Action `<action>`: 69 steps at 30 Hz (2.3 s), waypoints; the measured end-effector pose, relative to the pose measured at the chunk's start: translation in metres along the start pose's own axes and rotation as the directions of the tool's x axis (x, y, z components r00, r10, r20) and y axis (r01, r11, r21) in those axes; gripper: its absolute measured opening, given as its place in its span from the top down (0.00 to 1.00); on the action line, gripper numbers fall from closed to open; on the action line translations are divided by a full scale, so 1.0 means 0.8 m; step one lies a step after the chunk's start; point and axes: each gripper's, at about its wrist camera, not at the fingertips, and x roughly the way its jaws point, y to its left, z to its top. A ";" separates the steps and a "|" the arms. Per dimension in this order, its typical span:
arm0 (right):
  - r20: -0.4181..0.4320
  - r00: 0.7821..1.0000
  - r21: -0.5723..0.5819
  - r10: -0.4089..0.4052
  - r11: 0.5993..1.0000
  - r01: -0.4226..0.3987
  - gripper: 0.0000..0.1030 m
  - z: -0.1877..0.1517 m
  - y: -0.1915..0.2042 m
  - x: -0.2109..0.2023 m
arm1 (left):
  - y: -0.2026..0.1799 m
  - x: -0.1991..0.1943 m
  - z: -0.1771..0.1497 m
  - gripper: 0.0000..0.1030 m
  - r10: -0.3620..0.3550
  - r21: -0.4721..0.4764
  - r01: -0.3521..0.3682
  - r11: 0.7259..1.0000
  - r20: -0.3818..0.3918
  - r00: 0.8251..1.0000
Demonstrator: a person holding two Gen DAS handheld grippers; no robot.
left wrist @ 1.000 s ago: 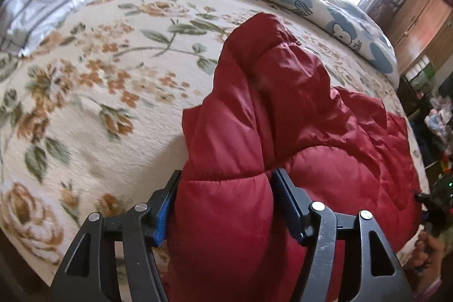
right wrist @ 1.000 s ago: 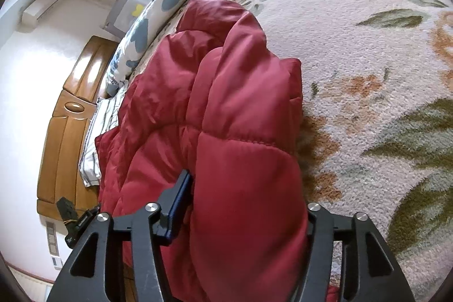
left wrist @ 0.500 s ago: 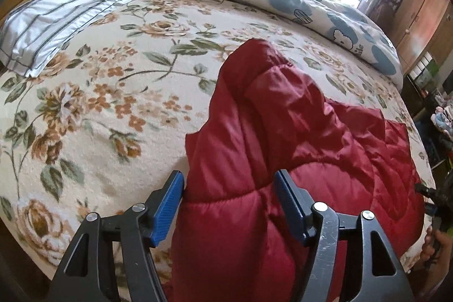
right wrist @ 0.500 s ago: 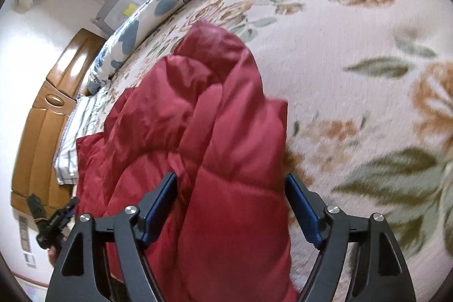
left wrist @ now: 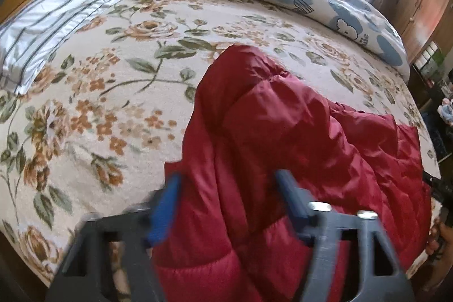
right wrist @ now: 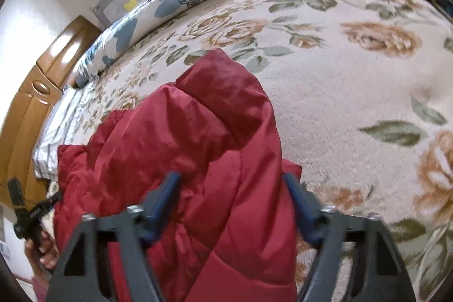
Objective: Fold large clothes
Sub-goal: 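Lower the folded bundle onto the bed and open both tools, then press and smooth the folded red jacket flat with both tools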
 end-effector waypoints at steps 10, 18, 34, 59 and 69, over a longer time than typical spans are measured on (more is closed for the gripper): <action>0.184 0.983 -0.016 0.005 1.000 -0.002 0.89 0.016 0.014 -0.040 | -0.005 -0.008 0.017 0.88 0.032 -0.023 -0.030 0.999 0.092 0.995; 0.117 0.990 0.040 -0.078 0.996 0.074 0.89 0.017 -0.007 0.019 | -0.001 0.064 0.017 0.87 0.127 -0.050 -0.126 0.991 0.016 0.992; 0.111 0.989 0.106 -0.100 0.990 0.088 0.57 0.008 -0.025 0.024 | 0.016 0.033 0.015 0.80 0.082 -0.129 -0.075 0.989 0.052 0.995; 0.136 0.990 -0.106 -0.019 0.994 0.033 0.53 -0.045 0.046 -0.036 | -0.025 -0.071 -0.054 0.56 -0.018 0.040 0.013 0.999 0.128 0.992; 0.157 0.988 -0.119 -0.011 0.992 0.030 0.47 -0.080 0.052 -0.072 | -0.036 -0.101 -0.083 0.44 -0.044 0.069 0.036 0.997 0.132 0.990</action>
